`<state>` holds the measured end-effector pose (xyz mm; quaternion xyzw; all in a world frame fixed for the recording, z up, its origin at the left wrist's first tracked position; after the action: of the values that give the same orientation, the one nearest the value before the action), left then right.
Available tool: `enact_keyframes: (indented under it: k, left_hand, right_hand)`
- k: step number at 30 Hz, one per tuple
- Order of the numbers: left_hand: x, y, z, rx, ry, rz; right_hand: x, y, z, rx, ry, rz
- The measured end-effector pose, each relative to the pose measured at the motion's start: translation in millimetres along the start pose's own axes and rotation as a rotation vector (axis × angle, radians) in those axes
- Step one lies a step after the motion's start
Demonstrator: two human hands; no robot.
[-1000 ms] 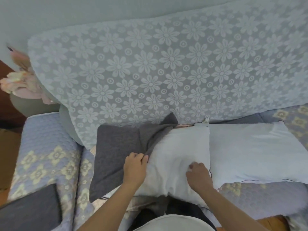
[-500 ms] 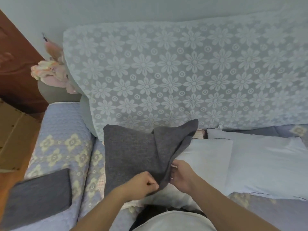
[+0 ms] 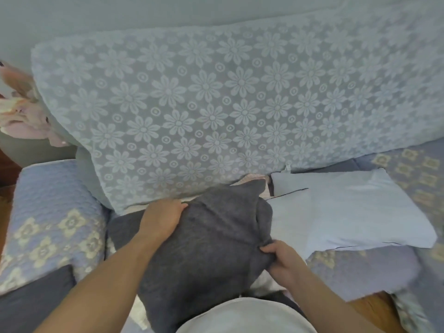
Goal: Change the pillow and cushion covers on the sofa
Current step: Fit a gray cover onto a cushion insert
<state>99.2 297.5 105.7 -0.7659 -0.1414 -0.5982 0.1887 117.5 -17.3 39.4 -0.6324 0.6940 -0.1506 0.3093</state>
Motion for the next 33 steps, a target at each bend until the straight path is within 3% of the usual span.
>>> enact_keyframes:
  k: [2, 4, 8, 10, 15, 17, 23, 24, 26, 28, 30, 32, 33]
  left_hand:
    - [-3.8, -26.6, 2.4, 0.079, 0.006, -0.057]
    - [-2.8, -40.0, 0.2, 0.102, -0.006, -0.107]
    - [4.5, -12.9, -26.4, -0.021, -0.026, -0.272]
    - [6.8, 2.4, -45.2, -0.097, 0.017, -0.298]
    - [-6.0, 2.6, -68.6, -0.108, 0.034, -0.293]
    - [-18.9, 1.8, -80.4, -0.139, 0.008, -0.295]
    - [-35.5, 16.6, -115.3, -0.225, -0.098, -0.261]
    - [-39.2, 17.6, -116.0, -0.233, -0.139, -0.227]
    - [-38.5, 15.1, -112.3, -0.169, -0.244, -0.277]
    - [-19.1, 2.5, -101.7, 0.072, -0.279, -0.724]
    - [2.8, -10.5, -97.2, 0.361, -0.281, -1.304]
    - [7.5, -7.3, -95.7, 0.481, -0.371, -1.586]
    - [9.6, 0.3, -98.2, 0.457, -0.426, -1.52]
  right_hand:
    - [35.5, -13.1, 0.7, 0.11, 0.116, 0.001]
    - [65.5, -6.0, -9.4, 0.118, 0.162, -0.19]
    - [58.5, 27.7, -23.3, -0.098, -0.03, -0.681]
    - [42.5, 12.4, -13.2, -0.009, -0.006, -0.833]
    - [19.9, -69.7, 4.8, 0.357, 0.302, -0.59]
    - [11.6, -88.2, 14.1, 0.411, 0.293, -0.609]
    - [-37.2, -87.4, 33.5, 0.253, -0.092, -0.83]
    - [-46.7, -87.9, 32.2, 0.324, -0.132, -0.885]
    - [-71.0, -97.6, 12.5, 0.682, -0.178, -1.098]
    - [-105.4, -91.6, -35.0, 1.233, -0.375, -1.335]
    - [-121.5, -45.6, -76.5, 1.615, -0.693, -1.632]
    - [-113.2, 4.6, -80.6, 1.572, -0.924, -1.892]
    - [-107.7, 17.0, -77.6, 1.478, -0.995, -1.943]
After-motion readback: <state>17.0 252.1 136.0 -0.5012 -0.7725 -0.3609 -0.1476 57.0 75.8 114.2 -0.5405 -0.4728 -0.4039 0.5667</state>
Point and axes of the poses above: each hand's wrist, its own z-axis towards the middle knuckle, its own x-axis out of the back of the hand, y = z × x, the point moved 7 cm from there along z, towards the middle knuckle, and after that the axes turned 11 degrees about x, right-handed, at the moved point
